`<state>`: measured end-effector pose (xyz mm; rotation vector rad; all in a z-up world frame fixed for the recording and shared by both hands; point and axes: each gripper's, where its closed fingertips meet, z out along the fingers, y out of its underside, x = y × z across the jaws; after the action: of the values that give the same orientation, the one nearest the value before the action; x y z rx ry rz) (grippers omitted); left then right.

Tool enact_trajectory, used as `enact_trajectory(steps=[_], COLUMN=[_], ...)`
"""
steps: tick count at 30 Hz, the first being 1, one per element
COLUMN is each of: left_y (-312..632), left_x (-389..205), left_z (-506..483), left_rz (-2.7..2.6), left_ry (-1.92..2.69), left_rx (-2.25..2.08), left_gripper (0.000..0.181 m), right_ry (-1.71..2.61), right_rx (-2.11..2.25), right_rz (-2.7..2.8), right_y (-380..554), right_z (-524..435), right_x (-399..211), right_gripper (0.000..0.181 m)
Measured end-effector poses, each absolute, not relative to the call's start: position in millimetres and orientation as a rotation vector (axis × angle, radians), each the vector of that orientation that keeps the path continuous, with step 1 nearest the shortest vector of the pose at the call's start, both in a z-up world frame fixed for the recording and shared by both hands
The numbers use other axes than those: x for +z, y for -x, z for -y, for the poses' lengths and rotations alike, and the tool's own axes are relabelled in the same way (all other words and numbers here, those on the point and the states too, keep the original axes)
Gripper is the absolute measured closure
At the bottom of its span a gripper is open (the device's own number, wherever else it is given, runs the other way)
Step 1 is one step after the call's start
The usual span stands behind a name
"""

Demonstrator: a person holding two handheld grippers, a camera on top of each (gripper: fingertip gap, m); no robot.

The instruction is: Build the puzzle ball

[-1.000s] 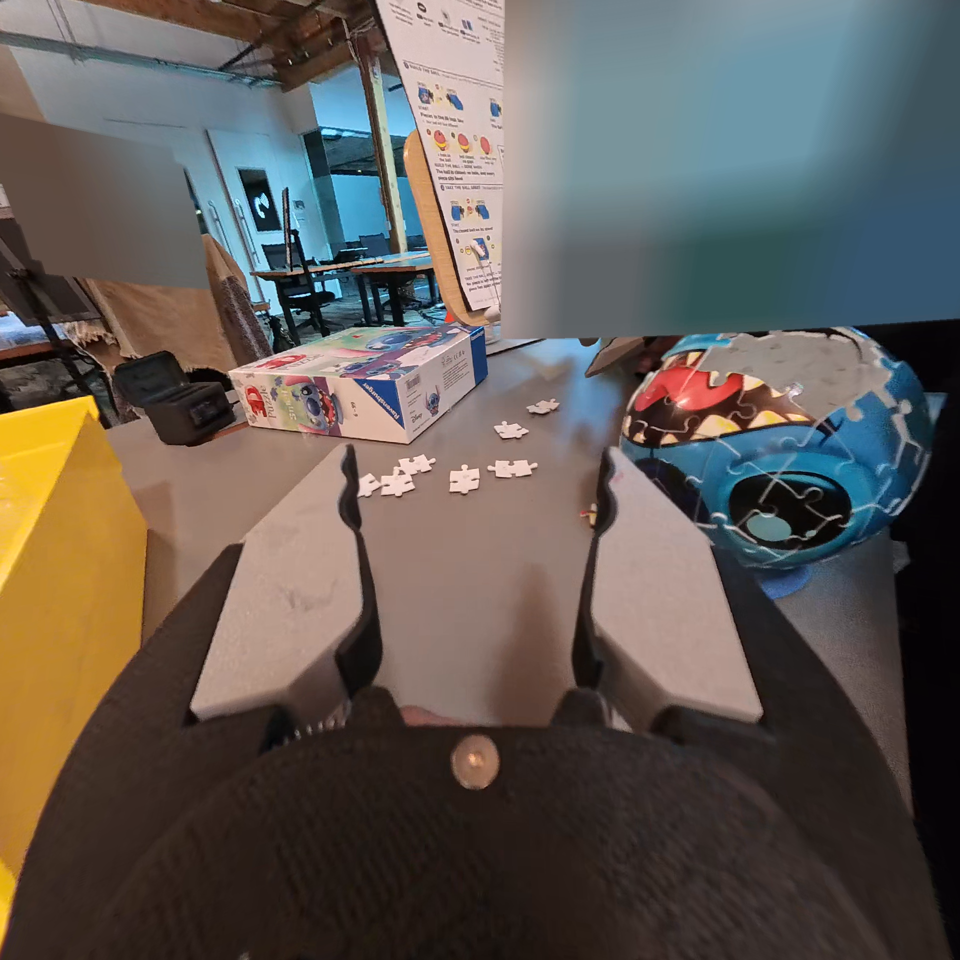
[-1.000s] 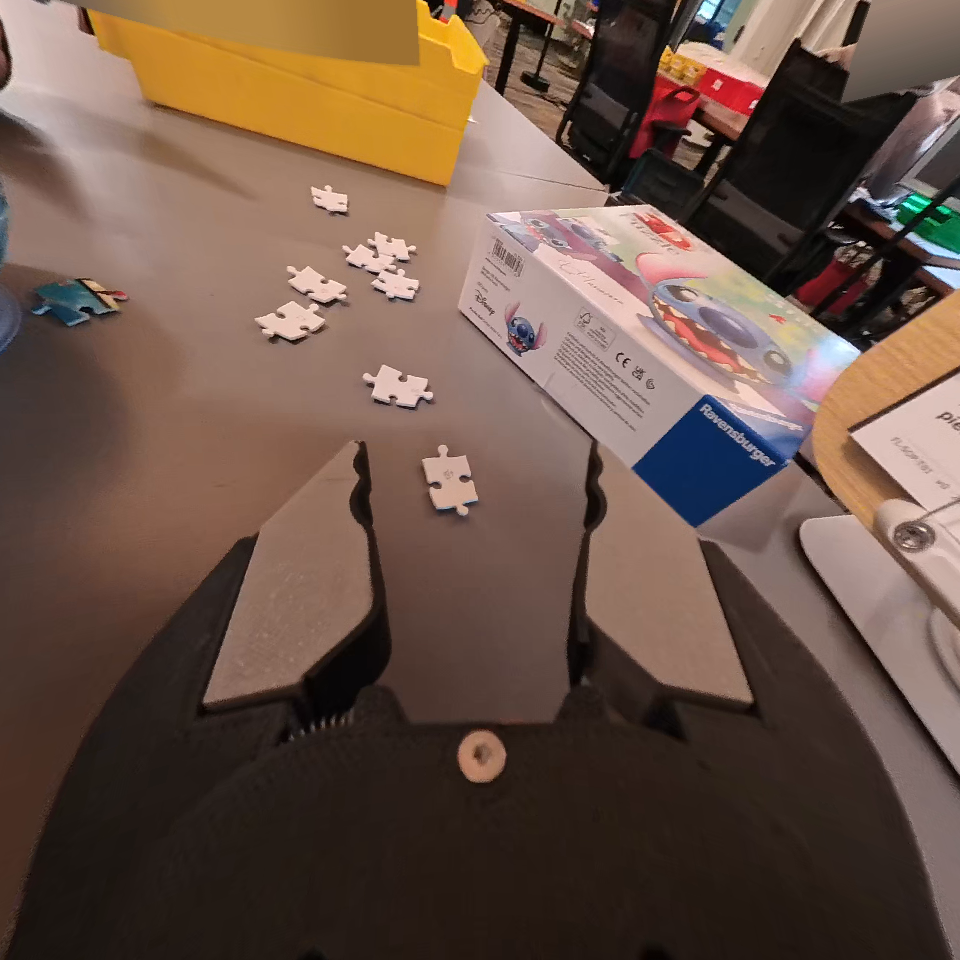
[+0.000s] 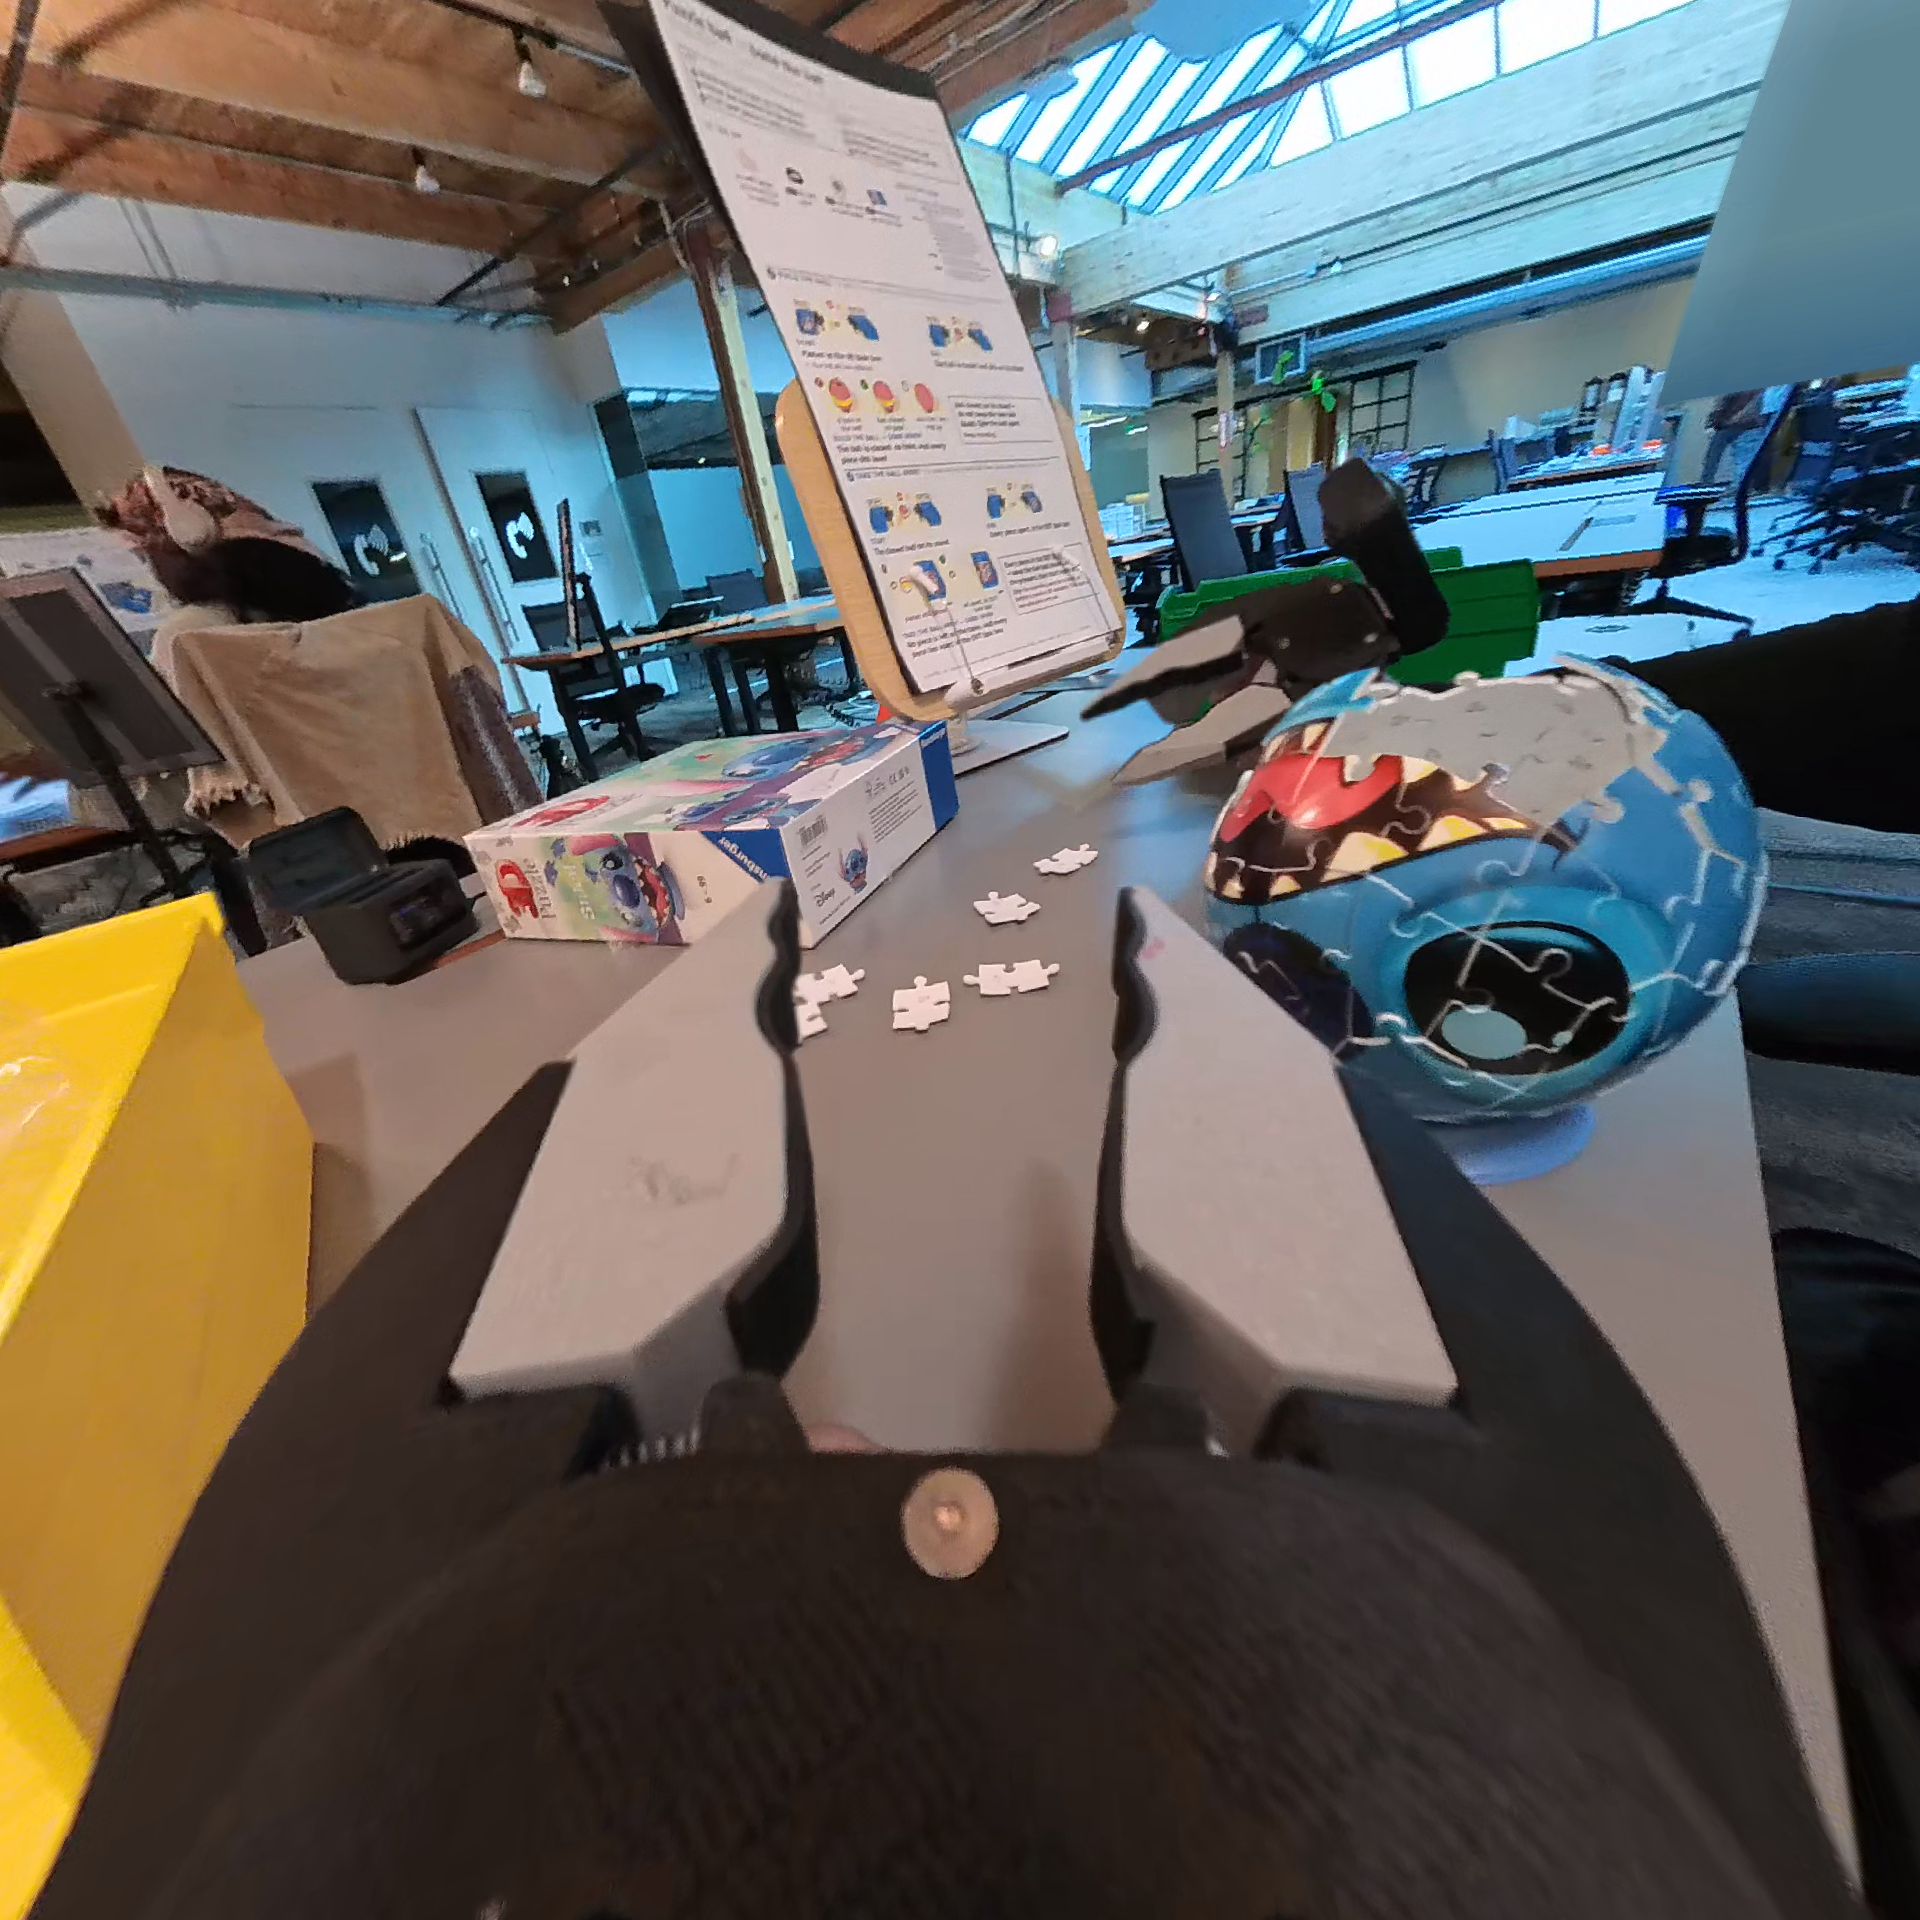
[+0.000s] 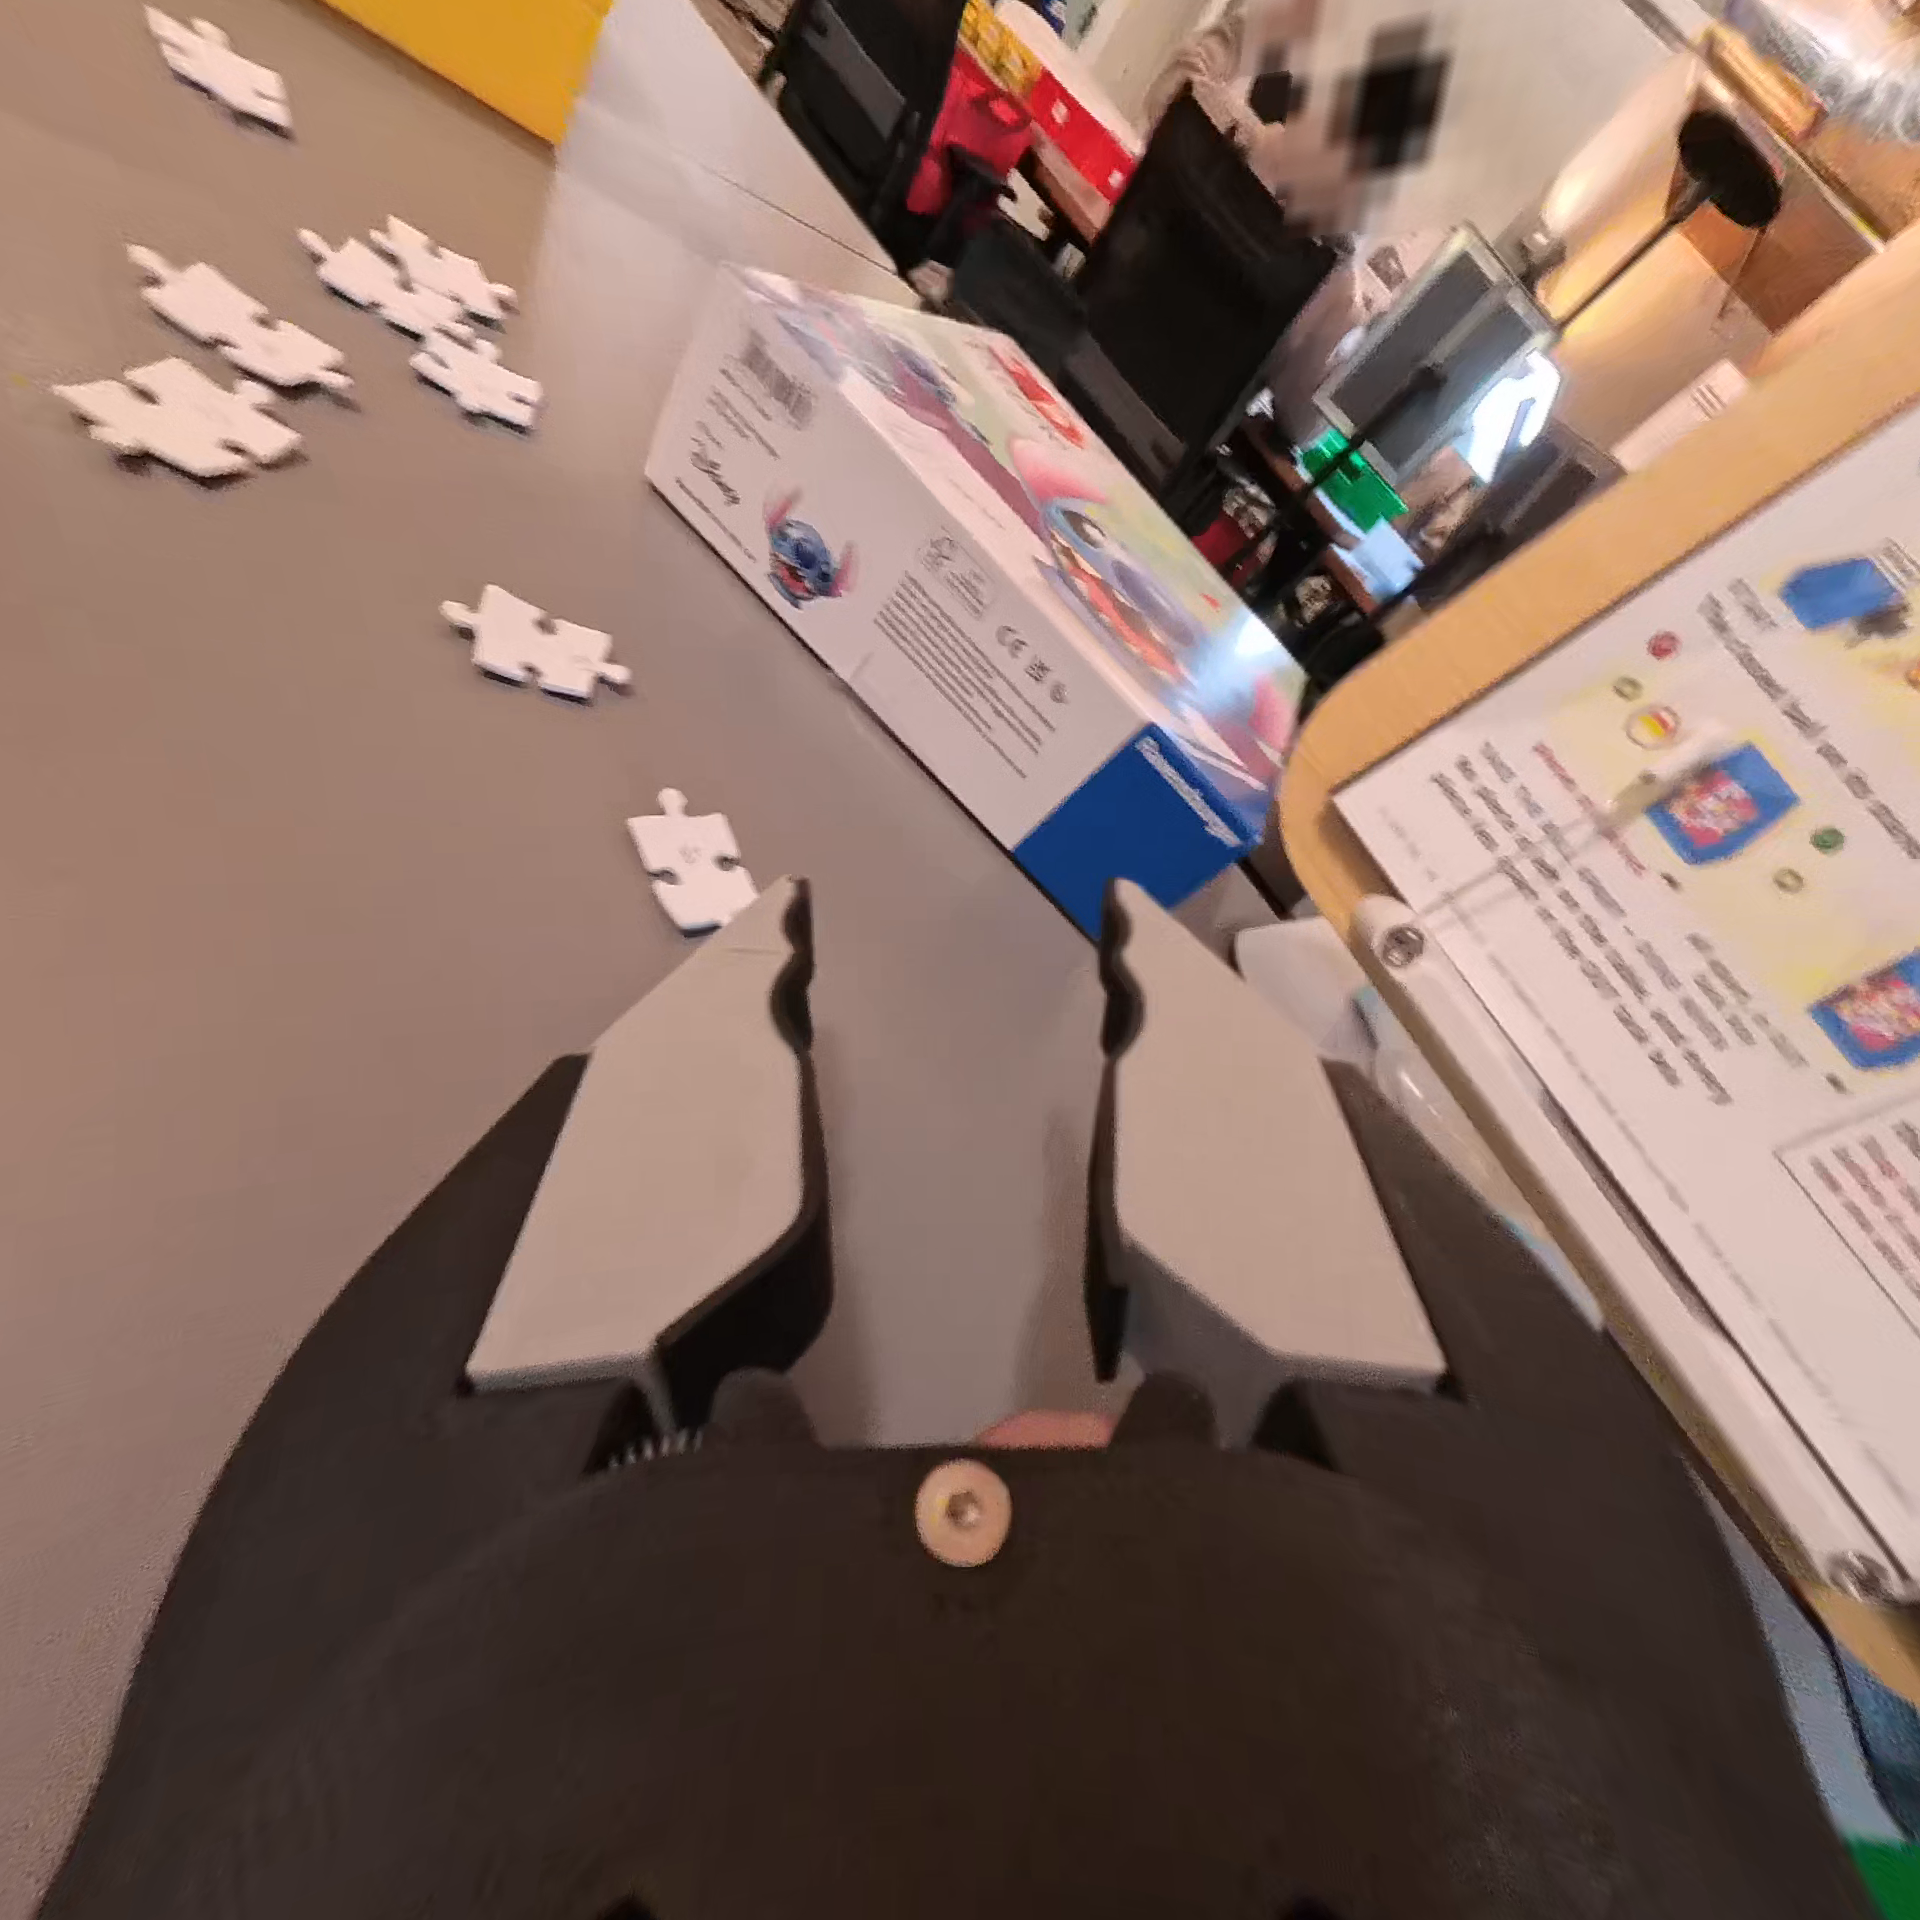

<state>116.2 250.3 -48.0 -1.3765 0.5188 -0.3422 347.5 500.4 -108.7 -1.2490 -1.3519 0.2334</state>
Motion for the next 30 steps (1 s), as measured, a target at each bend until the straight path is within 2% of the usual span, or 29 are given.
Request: enact_trajectory(steps=[1, 2, 6, 7, 10, 12, 14, 15, 16, 18, 20, 21, 23, 26, 28, 30], left_y=[-116.1, -116.2, -117.3, -118.6, -120.3, -120.5, -119.5, -116.8, -114.4, -114.0, -114.0, -113.7, -111.7, -105.4, -104.8, -104.9], left_x=[-47.7, -47.6, -47.6, -48.0, -47.8, -48.1, -47.0, -46.3, -45.5, -44.9, -43.8, -43.7, -43.7, -44.9, -45.3, -44.8], left_z=[-249.8, -249.5, -249.9, -249.4, -247.9, -248.1, -247.8, -249.0, -250.5, -249.9, -248.5, -248.3, -249.8, -256.1, -257.1, -256.5], left_rz=[-0.524, -0.532, -0.556, -0.567, -0.581, -0.583, -0.574, -0.554, -0.533, -0.530, -0.532, -0.530, -0.513, -0.463, -0.459, -0.459], left_ry=[1.371, 1.364, 1.340, 1.338, 1.333, 1.335, 1.329, 1.330, 1.334, 1.330, 1.320, 1.319, 1.327, 1.361, 1.365, 1.360], left_rx=[-0.339, -0.321, -0.219, -0.222, -0.258, -0.256, -0.254, -0.249, -0.247, -0.267, -0.271, -0.268, -0.260, -0.239, -0.229, -0.220], left_gripper=[0.126, 0.137, 0.181, 0.181, 0.181, 0.181, 0.181, 0.181, 0.172, 0.171, 0.169, 0.161, 0.135, 0.097, 0.088, 0.087], right_ry=[1.250, 1.269, 1.306, 1.298, 1.308, 1.321, 1.358, 1.370, 1.369, 1.351, 1.314, 1.305, 1.315, 1.353, 1.377, 1.394], right_rx=[0.258, 0.274, 0.357, 0.381, 0.453, 0.548, 0.613, 0.634, 0.648, 0.633, 0.626, 0.630, 0.667, 0.733, 0.755, 0.769], right_rz=[1.381, 1.396, 1.411, 1.414, 1.383, 1.335, 1.275, 1.268, 1.274, 1.271, 1.269, 1.253, 1.216, 1.173, 1.158, 1.173], right_y=[-342.6, -338.3, -321.6, -317.9, -308.7, -304.0, -302.8, -302.6, -302.4, -304.1, -307.0, -308.8, -311.8, -315.0, -316.3, -315.6], right_z=[-494.5, -492.0, -482.2, -478.2, -473.2, -469.9, -471.5, -471.0, -469.1, -468.1, -465.4, -465.3, -465.8, -466.4, -466.0, -462.9], right_x=[-112.6, -116.0, -116.7, -115.4, -109.6, -101.5, -96.2, -95.8, -95.8, -94.2, -90.6, -87.6, -82.8, -79.2, -79.0, -81.4], right_gripper=[0.134, 0.135, 0.170, 0.181, 0.181, 0.167, 0.130, 0.119, 0.118, 0.122, 0.145, 0.149, 0.142, 0.120, 0.105, 0.099])
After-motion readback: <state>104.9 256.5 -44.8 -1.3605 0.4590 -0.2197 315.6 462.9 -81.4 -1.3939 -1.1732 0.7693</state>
